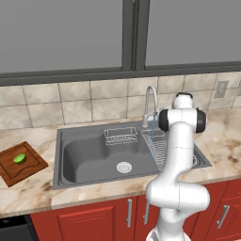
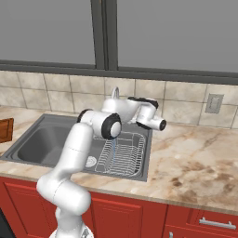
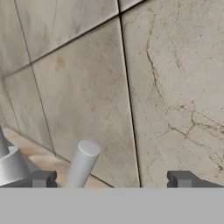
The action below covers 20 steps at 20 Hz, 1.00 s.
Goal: Pick the kiwi from the sink and place it on the cutting board to airdry. Then turn off the sink faucet.
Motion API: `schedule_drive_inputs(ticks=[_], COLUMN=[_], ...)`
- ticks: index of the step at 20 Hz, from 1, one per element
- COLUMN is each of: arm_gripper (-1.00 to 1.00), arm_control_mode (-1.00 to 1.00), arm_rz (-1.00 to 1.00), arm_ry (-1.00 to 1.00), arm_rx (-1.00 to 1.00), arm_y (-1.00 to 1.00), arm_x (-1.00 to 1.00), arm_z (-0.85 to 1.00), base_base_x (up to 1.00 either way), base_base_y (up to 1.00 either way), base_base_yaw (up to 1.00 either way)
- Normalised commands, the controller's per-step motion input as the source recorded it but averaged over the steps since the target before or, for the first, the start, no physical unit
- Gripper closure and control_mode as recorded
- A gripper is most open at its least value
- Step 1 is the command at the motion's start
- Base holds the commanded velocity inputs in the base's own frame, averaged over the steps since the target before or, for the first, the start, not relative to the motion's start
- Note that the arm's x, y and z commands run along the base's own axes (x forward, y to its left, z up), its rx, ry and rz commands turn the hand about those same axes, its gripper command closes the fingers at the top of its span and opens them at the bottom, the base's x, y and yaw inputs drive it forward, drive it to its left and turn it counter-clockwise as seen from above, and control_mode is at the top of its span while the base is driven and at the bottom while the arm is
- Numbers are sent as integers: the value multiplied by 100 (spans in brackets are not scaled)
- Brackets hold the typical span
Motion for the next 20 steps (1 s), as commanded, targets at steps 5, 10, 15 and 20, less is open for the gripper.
schedule_drive_inputs(ticks=[5,10,15,20], arm_gripper=[-100,-100,-100,-100], arm_control_mode=[-100,-100,-100,-100], arm_rz=[9,13,10,7], arm_ry=[-4,-5,-6,-6], arm_rx=[-5,-12,-16,-17], arm_y=[91,100,100,100], arm_x=[19,32,38,43], arm_z=[22,28,26,25], base_base_x=[0,0,0,0], base_base_y=[0,0,0,0], base_base_yaw=[0,0,0,0])
